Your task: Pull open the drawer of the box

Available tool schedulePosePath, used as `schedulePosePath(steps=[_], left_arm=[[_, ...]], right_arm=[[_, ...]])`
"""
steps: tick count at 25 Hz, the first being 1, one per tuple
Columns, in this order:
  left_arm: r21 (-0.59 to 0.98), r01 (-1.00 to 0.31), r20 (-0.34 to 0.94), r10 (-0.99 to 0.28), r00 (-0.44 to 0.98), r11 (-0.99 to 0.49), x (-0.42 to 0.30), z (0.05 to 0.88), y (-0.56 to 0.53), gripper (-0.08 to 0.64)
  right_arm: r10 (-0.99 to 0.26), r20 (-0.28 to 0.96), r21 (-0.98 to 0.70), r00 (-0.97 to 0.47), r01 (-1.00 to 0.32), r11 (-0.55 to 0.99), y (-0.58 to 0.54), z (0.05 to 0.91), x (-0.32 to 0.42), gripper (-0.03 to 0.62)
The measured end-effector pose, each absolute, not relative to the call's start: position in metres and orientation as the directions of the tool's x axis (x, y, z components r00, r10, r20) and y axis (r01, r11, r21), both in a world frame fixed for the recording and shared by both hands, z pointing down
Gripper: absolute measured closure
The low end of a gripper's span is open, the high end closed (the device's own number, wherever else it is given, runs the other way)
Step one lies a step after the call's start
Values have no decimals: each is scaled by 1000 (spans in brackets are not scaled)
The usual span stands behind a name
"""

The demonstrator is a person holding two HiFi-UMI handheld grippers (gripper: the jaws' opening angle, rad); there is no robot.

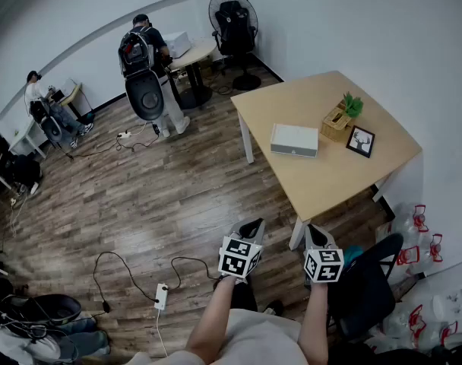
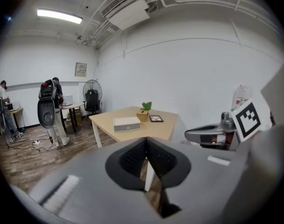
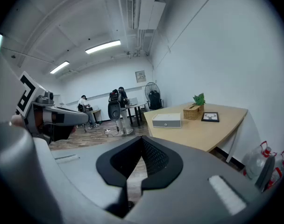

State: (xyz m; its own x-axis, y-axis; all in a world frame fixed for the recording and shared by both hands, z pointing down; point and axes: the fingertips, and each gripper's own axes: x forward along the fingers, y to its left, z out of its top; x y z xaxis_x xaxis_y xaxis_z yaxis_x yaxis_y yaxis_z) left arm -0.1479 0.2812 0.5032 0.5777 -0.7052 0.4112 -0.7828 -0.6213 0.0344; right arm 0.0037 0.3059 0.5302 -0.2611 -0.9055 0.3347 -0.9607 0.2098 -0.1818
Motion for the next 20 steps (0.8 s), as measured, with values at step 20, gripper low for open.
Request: schedulePosePath(steps=[20], left_arm=[[67,-809,413,-722,555,-584,-170,509,263,506]], right_arm=[[-913,272,-246,-305,-939,240,283,528,9,595]])
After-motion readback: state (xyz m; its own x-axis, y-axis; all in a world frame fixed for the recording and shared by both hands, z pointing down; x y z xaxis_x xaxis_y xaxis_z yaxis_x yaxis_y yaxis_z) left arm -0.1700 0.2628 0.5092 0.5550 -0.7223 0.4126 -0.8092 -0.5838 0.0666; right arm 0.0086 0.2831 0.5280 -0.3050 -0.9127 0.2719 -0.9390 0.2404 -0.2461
